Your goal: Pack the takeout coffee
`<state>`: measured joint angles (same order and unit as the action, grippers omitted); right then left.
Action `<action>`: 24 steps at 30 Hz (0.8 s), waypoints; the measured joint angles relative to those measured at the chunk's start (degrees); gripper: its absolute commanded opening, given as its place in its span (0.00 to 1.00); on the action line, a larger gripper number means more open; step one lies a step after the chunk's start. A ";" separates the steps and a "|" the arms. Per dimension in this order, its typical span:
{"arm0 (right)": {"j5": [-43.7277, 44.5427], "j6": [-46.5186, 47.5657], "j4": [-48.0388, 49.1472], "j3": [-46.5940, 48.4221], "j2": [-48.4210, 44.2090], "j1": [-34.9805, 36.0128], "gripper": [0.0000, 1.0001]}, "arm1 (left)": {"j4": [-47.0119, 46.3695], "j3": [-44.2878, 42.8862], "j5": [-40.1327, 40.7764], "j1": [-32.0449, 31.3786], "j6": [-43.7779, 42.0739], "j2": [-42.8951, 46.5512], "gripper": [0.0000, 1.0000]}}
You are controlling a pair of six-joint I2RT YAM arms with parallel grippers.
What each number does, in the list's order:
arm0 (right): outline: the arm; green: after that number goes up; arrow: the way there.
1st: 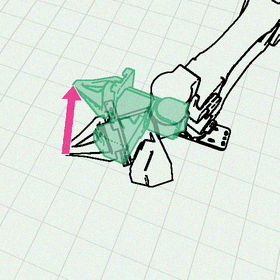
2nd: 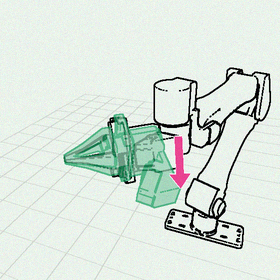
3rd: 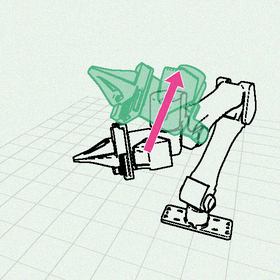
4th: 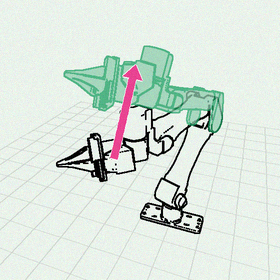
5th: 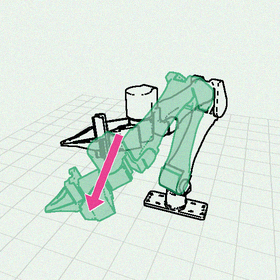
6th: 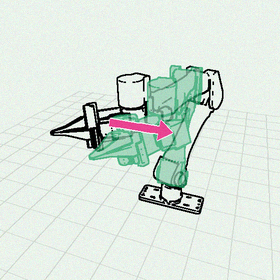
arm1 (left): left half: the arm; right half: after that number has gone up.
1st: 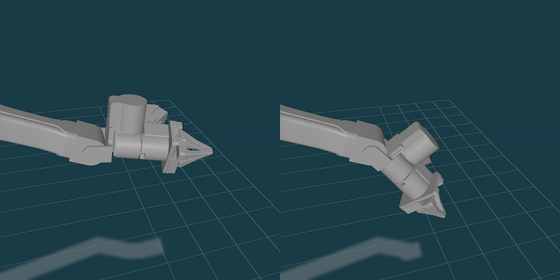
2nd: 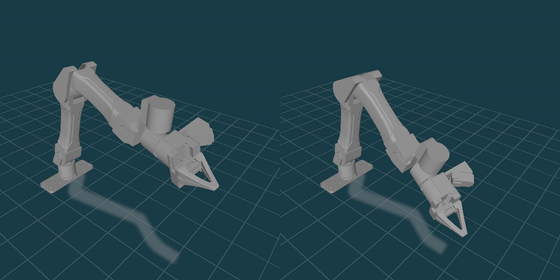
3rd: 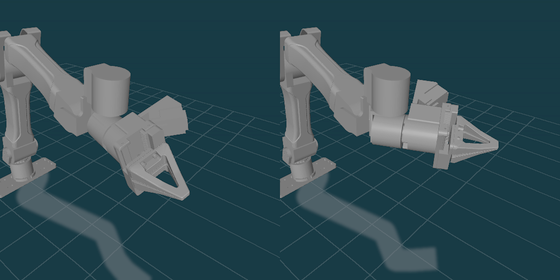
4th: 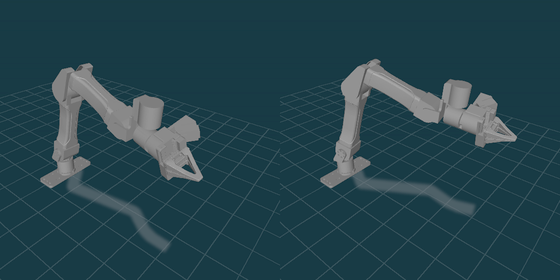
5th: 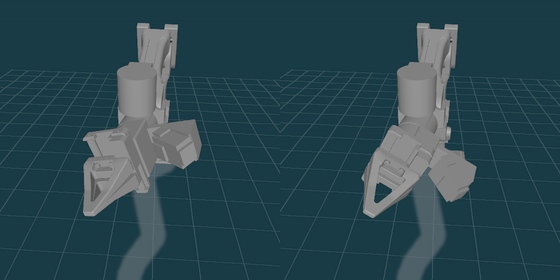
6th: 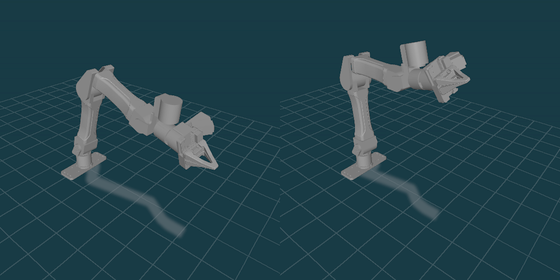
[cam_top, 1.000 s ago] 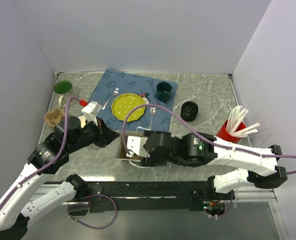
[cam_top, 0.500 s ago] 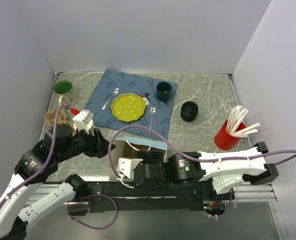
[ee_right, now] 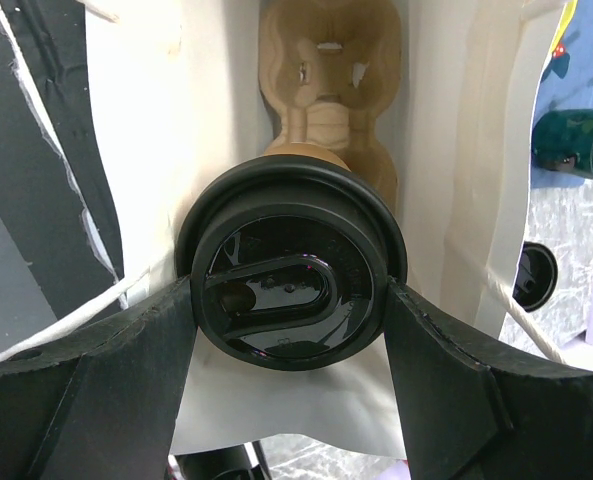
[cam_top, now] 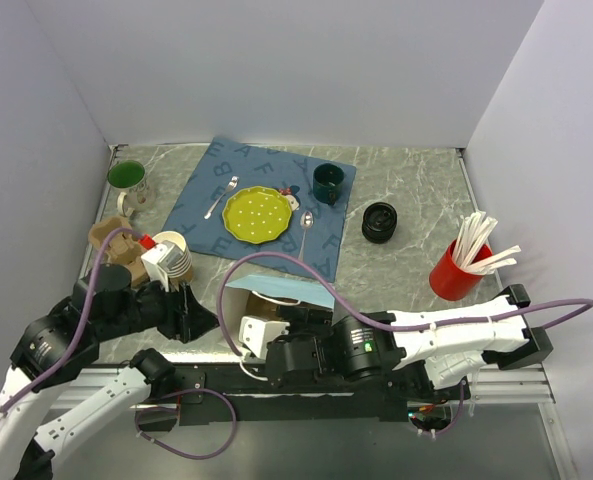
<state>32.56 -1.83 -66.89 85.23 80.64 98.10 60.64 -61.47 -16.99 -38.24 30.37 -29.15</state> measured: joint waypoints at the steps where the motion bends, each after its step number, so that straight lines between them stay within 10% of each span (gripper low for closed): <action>1: 0.09 -0.07 0.00 0.00 0.09 0.00 0.36 | 0.09 0.37 -0.42 0.00 -0.13 0.00 0.56; 10: 0.90 1.60 -0.02 0.24 0.42 -0.17 0.36 | -0.22 2.08 -2.40 0.00 -1.14 -0.76 0.06; 24: -4.87 11.47 0.00 5.95 5.25 -6.95 0.36 | -6.19 7.43 -5.70 0.00 -1.01 3.28 0.01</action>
<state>27.68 9.65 -66.89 91.18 85.89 91.15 54.46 -54.04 -22.70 -38.24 29.36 -25.87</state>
